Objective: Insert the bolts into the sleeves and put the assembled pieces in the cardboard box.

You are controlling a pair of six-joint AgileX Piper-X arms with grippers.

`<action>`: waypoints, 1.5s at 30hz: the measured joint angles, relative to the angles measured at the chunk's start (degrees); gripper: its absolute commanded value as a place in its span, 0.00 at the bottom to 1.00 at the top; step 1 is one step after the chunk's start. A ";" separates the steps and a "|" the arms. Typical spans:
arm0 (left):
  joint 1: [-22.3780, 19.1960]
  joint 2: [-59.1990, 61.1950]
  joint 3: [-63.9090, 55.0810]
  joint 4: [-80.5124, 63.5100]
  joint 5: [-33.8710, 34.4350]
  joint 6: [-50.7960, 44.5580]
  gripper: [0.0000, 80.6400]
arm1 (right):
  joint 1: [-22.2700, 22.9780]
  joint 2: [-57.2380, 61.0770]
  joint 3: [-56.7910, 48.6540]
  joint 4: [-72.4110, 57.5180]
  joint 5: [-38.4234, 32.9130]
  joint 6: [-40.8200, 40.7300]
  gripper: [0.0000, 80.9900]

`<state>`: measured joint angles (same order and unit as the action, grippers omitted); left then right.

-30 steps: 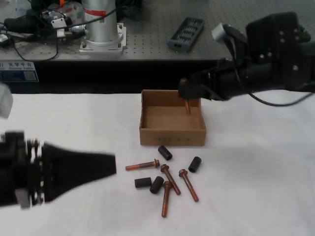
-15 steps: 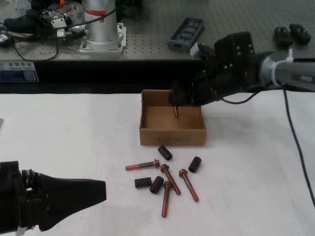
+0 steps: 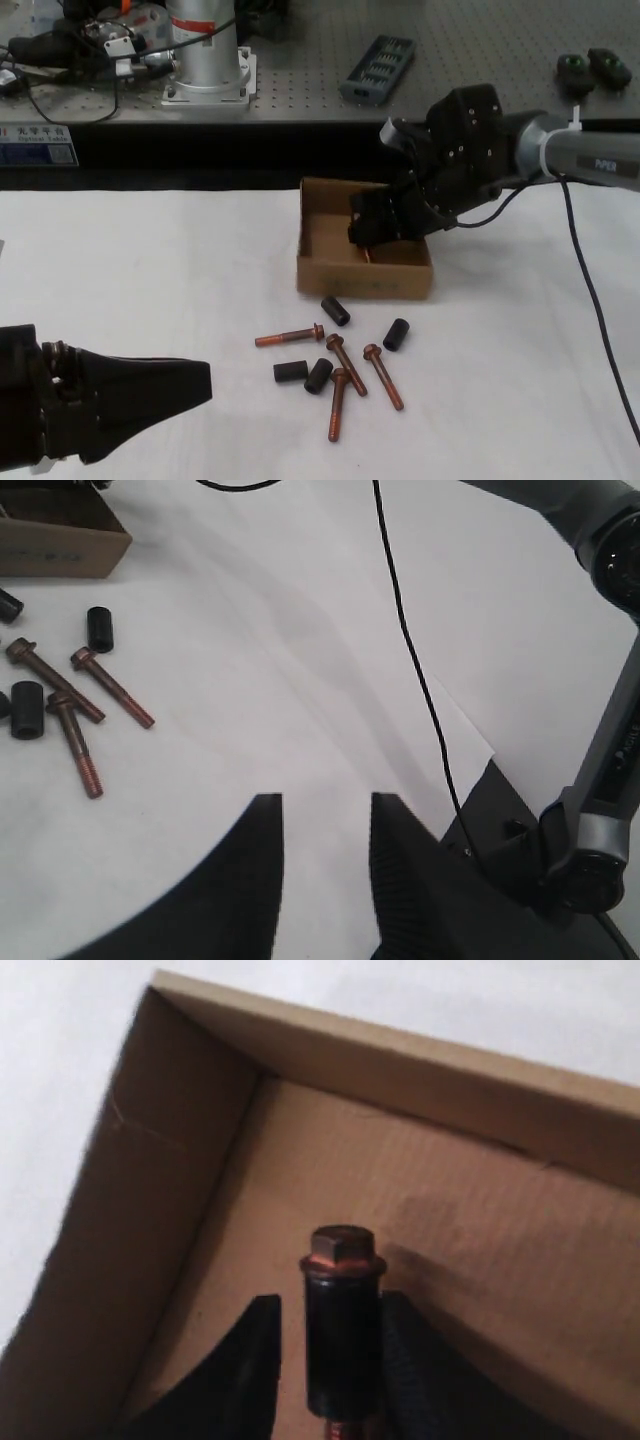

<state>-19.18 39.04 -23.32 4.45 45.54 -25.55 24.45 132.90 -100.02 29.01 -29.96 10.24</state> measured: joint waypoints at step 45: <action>9.70 0.00 10.44 -2.02 -6.13 -0.58 0.28 | 0.00 -86.09 63.05 11.04 7.03 -9.25 0.37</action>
<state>-9.48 39.04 -12.88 2.43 39.41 -26.13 24.45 46.80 -36.98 40.04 -22.93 0.99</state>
